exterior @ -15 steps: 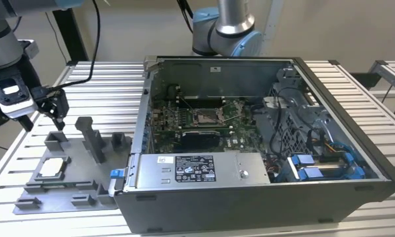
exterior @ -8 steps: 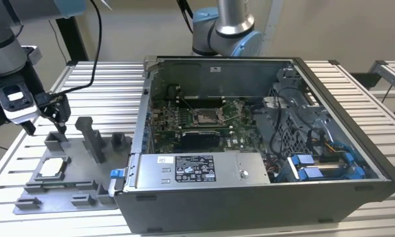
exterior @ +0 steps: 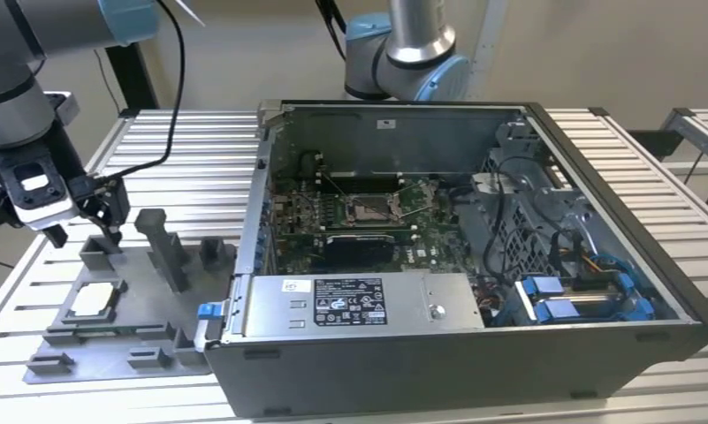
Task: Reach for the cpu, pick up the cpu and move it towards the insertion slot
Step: 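Pick up the cpu and move it towards the insertion slot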
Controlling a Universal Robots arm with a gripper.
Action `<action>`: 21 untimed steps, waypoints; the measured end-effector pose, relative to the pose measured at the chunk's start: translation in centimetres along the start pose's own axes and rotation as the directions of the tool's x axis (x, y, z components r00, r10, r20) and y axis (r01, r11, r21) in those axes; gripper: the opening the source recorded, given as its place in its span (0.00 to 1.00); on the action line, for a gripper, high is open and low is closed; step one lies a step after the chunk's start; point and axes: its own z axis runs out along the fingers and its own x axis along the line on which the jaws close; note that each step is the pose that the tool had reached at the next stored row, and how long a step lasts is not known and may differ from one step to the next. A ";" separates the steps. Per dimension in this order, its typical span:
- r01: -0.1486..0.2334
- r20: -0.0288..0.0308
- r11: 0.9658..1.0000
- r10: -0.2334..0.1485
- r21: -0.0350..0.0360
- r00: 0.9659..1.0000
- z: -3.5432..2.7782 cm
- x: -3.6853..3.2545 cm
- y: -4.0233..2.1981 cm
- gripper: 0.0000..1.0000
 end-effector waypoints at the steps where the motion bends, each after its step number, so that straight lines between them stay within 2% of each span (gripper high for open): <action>1: 0.000 0.000 1.000 0.000 0.000 1.000 0.08 0.00 0.00 1.00; 12: 0.000 0.000 1.000 0.000 0.000 1.000 0.26 -0.01 -0.01 1.00; 21: 0.000 0.000 1.000 0.000 0.000 1.000 0.83 -0.02 -0.03 1.00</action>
